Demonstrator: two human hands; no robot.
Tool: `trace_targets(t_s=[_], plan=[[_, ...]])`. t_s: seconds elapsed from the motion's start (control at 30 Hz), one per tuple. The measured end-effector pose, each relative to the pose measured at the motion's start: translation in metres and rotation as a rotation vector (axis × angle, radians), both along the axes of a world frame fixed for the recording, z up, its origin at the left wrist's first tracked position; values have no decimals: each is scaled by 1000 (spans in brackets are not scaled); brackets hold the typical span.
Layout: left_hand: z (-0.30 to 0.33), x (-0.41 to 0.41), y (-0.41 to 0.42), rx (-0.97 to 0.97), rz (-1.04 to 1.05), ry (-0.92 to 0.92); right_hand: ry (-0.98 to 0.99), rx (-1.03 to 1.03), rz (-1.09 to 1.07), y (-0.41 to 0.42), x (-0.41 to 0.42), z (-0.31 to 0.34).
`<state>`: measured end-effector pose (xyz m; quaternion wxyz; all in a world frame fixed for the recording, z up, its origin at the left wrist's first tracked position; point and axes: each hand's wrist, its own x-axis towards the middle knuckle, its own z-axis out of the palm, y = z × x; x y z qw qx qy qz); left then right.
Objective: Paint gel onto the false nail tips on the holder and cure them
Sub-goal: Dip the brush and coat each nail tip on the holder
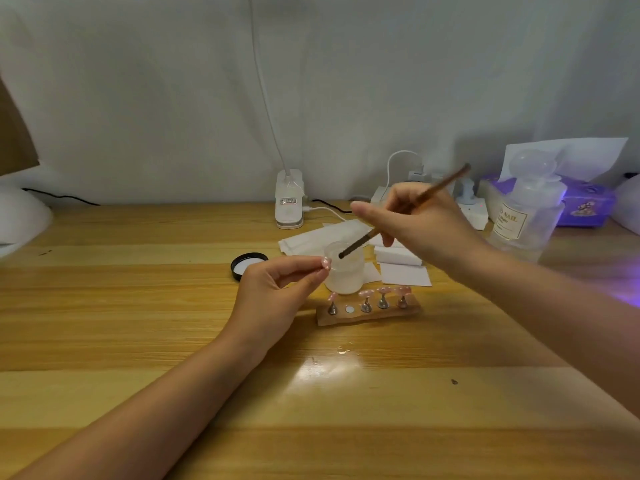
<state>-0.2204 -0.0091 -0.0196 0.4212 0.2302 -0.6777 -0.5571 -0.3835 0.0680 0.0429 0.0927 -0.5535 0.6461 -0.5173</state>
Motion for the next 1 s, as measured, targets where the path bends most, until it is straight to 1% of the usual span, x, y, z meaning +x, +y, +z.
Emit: trace_targets(t_s=[0.17, 0.23, 0.33, 0.5, 0.63, 0.73, 0.87, 1.0], plan=[[0, 0, -1, -16, 11, -23, 259, 249, 67, -26, -1, 18], [0, 0, -1, -19, 7, -30, 320, 342, 86, -33, 1, 21], [0, 0, -1, -16, 4, -40, 359, 450, 120, -41, 3, 21], [0, 0, 0, -24, 4, -42, 284, 531, 148, -46, 1, 16], [1, 0, -1, -18, 7, -46, 201, 508, 147, -46, -2, 15], [0, 0, 0, -23, 11, -53, 188, 530, 157, -45, -2, 11], [1, 0, 0, -33, 10, -56, 139, 483, 139, -45, -3, 10], [1, 0, 1, -44, 11, -62, 148, 491, 131, -45, -1, 7]])
